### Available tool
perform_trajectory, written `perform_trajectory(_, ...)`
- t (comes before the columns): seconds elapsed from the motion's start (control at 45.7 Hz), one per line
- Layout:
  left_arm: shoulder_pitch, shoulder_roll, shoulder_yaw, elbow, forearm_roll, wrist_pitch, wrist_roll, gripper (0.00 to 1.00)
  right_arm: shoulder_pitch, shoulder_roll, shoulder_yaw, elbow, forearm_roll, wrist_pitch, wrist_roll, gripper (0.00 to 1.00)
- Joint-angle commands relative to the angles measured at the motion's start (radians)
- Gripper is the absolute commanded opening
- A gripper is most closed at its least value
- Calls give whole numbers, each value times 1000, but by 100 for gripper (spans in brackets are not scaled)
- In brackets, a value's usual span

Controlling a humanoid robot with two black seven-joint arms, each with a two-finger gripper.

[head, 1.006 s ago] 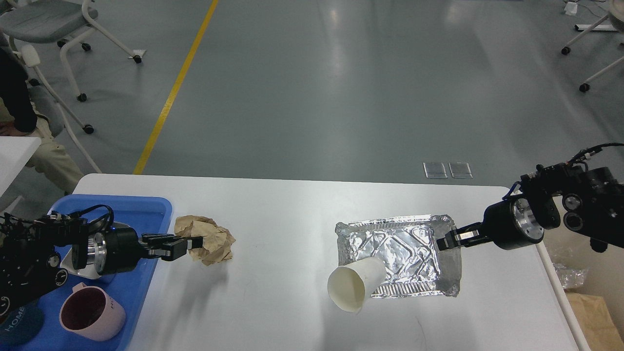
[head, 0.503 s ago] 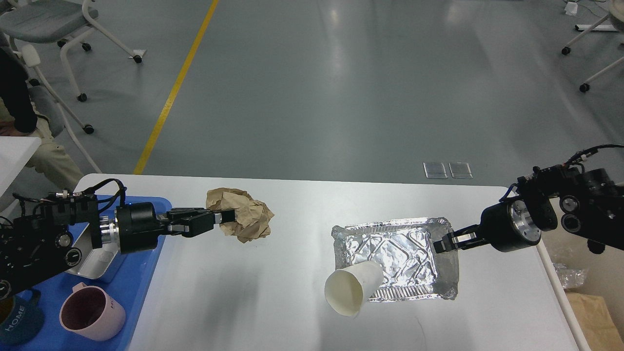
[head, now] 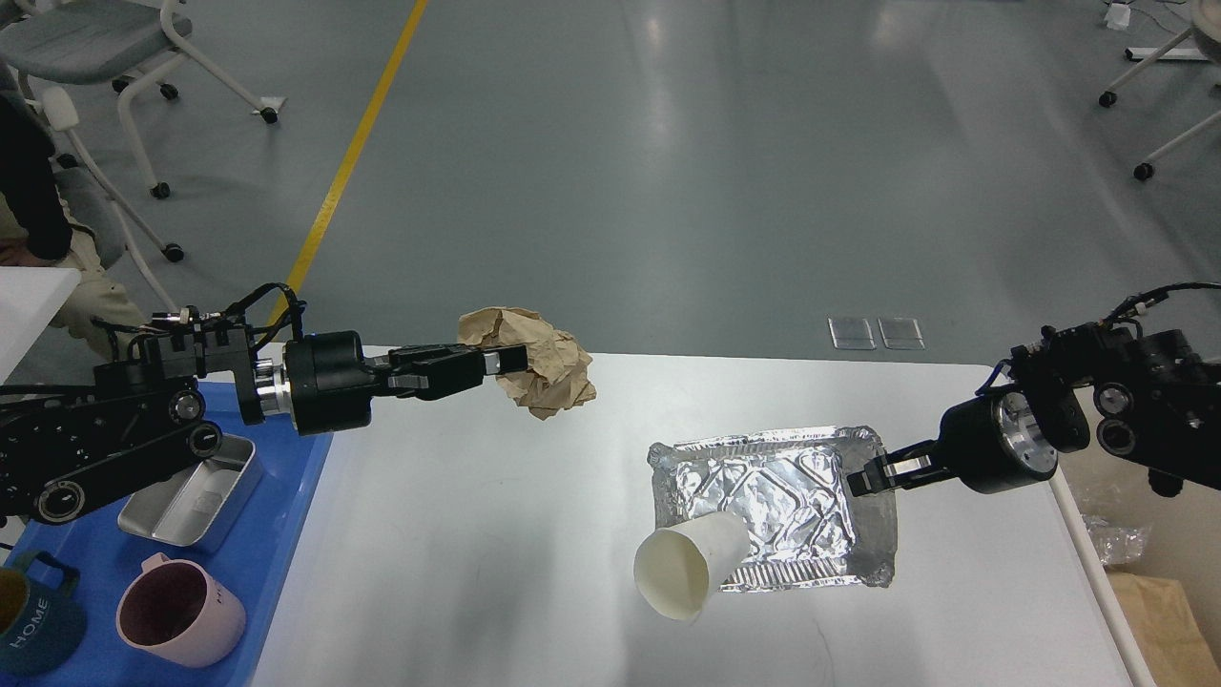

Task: Tidy desktop
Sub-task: 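Lift the paper with the left gripper and carry it toward the foil tray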

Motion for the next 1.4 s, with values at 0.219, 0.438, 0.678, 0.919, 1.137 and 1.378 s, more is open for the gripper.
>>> perform_trajectory(0.219,-138,-95,128,17,-18,-16,0,5,1,7,3,0,2,0,1,0)
perform_trajectory(0.438,-220,-173,215,43,-21,-16,2,5,17,21,2,0,69,6,1,0)
perform_trajectory(0.678,-226,-224,222,69,-32,-16,2,5,26,64,3,-5,115,5,3,0)
perform_trajectory(0.919,-246,-254,219,83,-47,-16,2,5,37,105,-2,-17,144,6,3,0)
perform_trajectory(1.137,-303,-261,217,86,-101,-19,0,5,20,162,-12,-61,143,3,3,0)
perform_trajectory(1.378,-347,-253,217,86,-153,-30,0,5,17,193,-14,-75,143,2,3,0)
